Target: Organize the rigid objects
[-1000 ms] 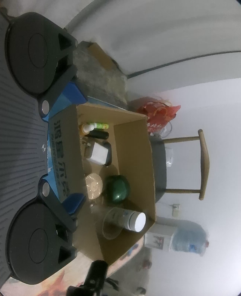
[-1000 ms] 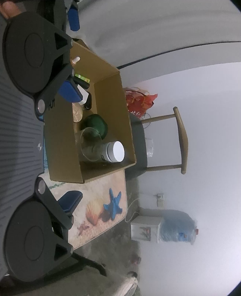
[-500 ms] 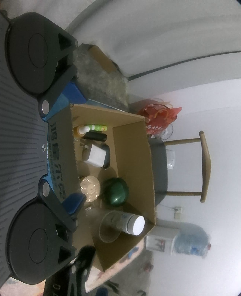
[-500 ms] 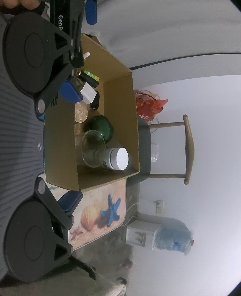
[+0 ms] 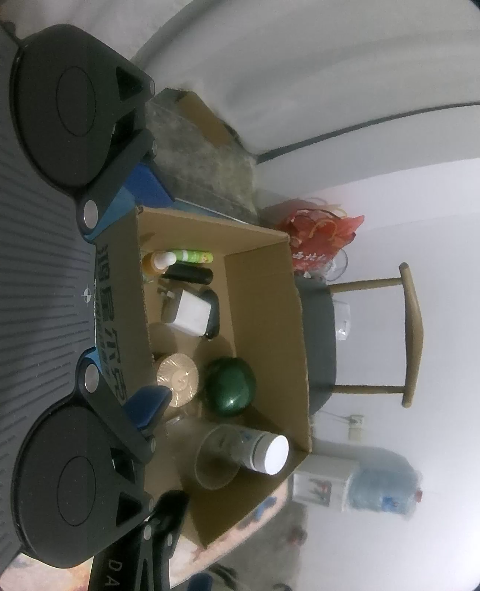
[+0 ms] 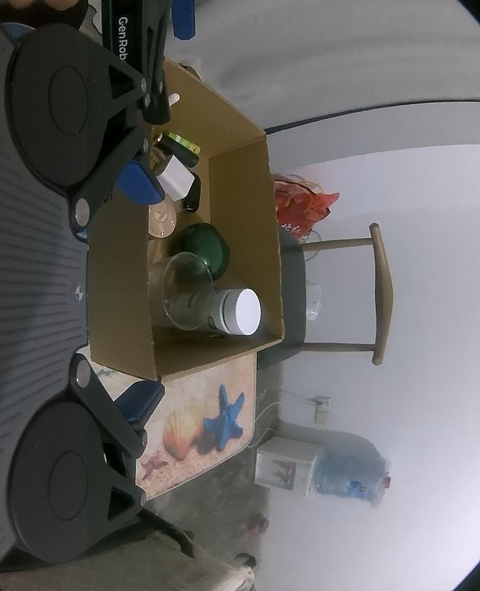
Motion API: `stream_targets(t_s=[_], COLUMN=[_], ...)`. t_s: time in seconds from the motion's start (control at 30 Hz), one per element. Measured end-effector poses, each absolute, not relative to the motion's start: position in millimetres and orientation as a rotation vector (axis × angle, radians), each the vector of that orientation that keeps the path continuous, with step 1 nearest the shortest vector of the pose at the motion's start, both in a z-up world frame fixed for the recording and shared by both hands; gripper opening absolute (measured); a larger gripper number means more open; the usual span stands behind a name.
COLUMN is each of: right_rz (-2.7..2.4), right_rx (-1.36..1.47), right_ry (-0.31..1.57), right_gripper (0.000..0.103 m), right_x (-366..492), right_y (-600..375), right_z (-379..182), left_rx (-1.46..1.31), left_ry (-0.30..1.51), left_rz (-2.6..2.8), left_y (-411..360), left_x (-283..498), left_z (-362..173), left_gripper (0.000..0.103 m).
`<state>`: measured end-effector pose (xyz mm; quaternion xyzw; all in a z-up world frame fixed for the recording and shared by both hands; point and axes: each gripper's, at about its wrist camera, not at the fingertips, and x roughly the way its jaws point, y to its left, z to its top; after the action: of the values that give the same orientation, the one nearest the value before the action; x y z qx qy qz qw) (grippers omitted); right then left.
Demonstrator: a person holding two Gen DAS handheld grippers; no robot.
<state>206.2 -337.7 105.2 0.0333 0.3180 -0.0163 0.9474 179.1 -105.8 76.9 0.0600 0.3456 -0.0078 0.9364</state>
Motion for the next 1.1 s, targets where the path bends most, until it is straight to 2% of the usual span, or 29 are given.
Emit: stream_targets(t_s=[1.1], right_rz=[-0.038], right_rx=[0.054], right_ry=[0.641], right_gripper=[0.103], right_x=[205.2], right_y=[-333.2], right_z=[110.6], left_rx=[0.123], left_ry=[0.694], left_rz=[-0.011], left_y=[-101.2], left_x=[179.8], left_z=[79.0], left_gripper=[0.103])
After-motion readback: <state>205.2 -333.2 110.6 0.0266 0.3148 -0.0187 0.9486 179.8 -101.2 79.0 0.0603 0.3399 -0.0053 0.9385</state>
